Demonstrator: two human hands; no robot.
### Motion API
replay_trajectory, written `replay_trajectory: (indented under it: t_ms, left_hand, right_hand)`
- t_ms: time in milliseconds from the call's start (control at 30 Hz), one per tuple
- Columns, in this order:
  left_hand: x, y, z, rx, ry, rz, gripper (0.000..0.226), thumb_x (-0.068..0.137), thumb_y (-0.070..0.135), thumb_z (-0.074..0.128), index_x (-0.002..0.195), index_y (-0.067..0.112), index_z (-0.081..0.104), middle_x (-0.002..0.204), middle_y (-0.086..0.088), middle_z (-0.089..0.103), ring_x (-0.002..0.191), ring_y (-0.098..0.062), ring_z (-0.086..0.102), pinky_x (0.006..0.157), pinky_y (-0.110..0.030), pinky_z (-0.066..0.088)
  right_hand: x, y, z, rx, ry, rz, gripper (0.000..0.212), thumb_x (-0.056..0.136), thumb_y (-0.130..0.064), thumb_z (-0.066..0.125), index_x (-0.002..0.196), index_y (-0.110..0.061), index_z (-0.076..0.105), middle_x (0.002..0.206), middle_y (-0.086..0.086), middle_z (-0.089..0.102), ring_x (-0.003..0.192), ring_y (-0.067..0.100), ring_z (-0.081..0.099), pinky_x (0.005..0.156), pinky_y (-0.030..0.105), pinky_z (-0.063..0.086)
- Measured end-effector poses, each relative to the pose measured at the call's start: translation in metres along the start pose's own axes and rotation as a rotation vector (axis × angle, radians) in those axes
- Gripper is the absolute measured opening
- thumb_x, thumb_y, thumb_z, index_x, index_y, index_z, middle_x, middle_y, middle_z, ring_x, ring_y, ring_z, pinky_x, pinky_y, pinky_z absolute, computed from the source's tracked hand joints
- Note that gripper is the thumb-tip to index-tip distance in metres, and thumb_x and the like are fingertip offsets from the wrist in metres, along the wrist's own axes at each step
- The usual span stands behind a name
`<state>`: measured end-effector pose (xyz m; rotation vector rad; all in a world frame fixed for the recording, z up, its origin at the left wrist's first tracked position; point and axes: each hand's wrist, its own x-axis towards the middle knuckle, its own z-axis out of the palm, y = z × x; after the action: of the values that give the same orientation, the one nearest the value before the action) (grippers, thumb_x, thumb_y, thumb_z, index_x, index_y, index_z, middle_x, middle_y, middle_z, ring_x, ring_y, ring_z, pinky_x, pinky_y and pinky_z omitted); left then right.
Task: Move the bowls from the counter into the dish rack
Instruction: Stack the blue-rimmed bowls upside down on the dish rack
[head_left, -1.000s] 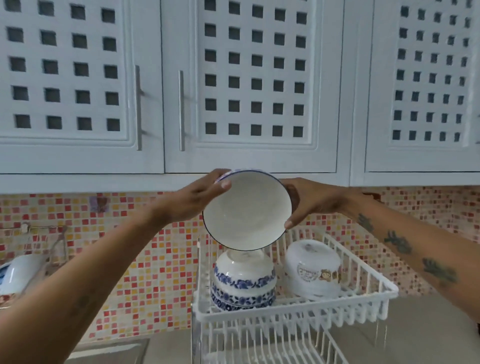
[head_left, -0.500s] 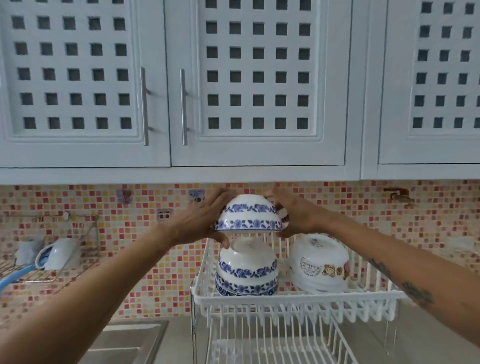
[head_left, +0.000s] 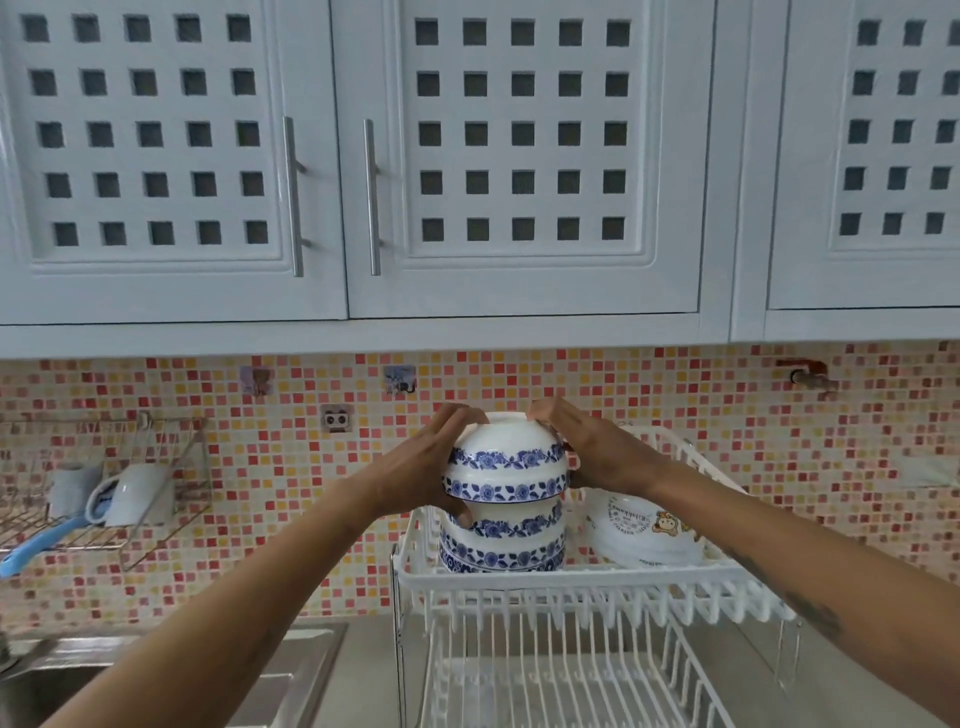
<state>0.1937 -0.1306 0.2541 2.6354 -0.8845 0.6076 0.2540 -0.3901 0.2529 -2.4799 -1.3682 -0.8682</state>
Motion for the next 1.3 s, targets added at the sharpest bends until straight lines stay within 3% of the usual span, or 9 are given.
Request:
replay_trajectory:
  t_ms: [133,367,533,900,1100,1200,1267,1300]
  left_hand:
    - [0.003,-0.009,0.011,-0.038,-0.033,-0.009,0.102,0.055,0.038,0.09,0.135,0.024,0.03,0.138,0.008,0.027,0.119,-0.02,0.047,0.101,-0.035,0.051]
    - [0.003,-0.022,0.022,-0.091,-0.034,-0.023,0.1,0.052,0.036,0.092,0.131,0.025,0.031,0.13,0.016,0.025,0.12,-0.015,0.042,0.095,-0.016,0.045]
    - [0.001,-0.024,0.027,-0.106,-0.079,-0.034,0.098,0.055,0.04,0.09,0.131,0.026,0.031,0.135,0.011,0.028,0.122,-0.016,0.04,0.1,-0.024,0.049]
    - [-0.005,-0.022,0.029,-0.158,-0.114,-0.098,0.092,0.058,0.035,0.089,0.13,0.033,0.033,0.138,0.011,0.028,0.128,-0.016,0.036,0.111,-0.028,0.042]
    - [-0.011,-0.013,0.027,-0.15,-0.132,-0.188,0.094,0.061,0.033,0.088,0.135,0.036,0.03,0.143,0.01,0.028,0.131,-0.018,0.035,0.114,-0.038,0.038]
    - [-0.015,-0.002,0.026,-0.095,-0.125,-0.24,0.093,0.066,0.03,0.086,0.14,0.032,0.029,0.15,0.005,0.024,0.135,-0.02,0.031,0.116,-0.038,0.031]
    - [-0.017,0.008,0.024,-0.08,-0.128,-0.262,0.09,0.069,0.031,0.083,0.142,0.032,0.029,0.153,0.003,0.021,0.137,-0.022,0.029,0.116,-0.041,0.029]
    - [-0.019,0.012,0.025,-0.074,-0.132,-0.269,0.089,0.072,0.033,0.081,0.143,0.032,0.028,0.154,0.002,0.019,0.139,-0.023,0.029,0.116,-0.042,0.029]
  right_hand:
    - [-0.003,0.003,0.011,-0.061,-0.022,0.014,0.075,0.069,-0.014,0.08,0.125,-0.026,0.031,0.132,-0.005,0.04,0.081,0.024,0.064,0.056,0.038,0.058]
    - [-0.007,-0.004,0.02,-0.097,-0.023,0.008,0.071,0.069,-0.011,0.078,0.121,-0.023,0.031,0.134,0.002,0.042,0.074,0.027,0.064,0.045,0.034,0.052]
    - [-0.012,-0.002,0.028,-0.126,-0.068,-0.009,0.07,0.071,-0.011,0.077,0.123,-0.022,0.031,0.132,0.001,0.041,0.079,0.02,0.061,0.049,0.017,0.036]
    - [-0.015,-0.005,0.034,-0.198,-0.11,0.013,0.072,0.069,-0.002,0.071,0.128,-0.018,0.032,0.134,-0.001,0.032,0.081,0.021,0.057,0.046,0.029,0.05]
    - [-0.018,-0.016,0.032,-0.128,-0.126,0.02,0.068,0.076,0.001,0.062,0.129,-0.019,0.024,0.136,-0.001,0.023,0.094,0.026,0.053,0.051,0.03,0.042]
    - [-0.022,-0.021,0.027,-0.021,-0.193,0.116,0.075,0.079,0.001,0.063,0.141,-0.01,0.023,0.149,0.005,0.018,0.117,0.028,0.047,0.062,0.028,0.037]
    - [-0.026,-0.025,0.019,0.109,-0.243,0.169,0.08,0.081,-0.005,0.066,0.146,-0.01,0.019,0.155,0.005,0.012,0.134,0.025,0.035,0.081,0.027,0.045]
    - [-0.029,-0.026,0.016,0.176,-0.276,0.2,0.084,0.082,-0.008,0.066,0.149,-0.012,0.016,0.157,0.005,0.008,0.14,0.023,0.028,0.095,0.024,0.041]
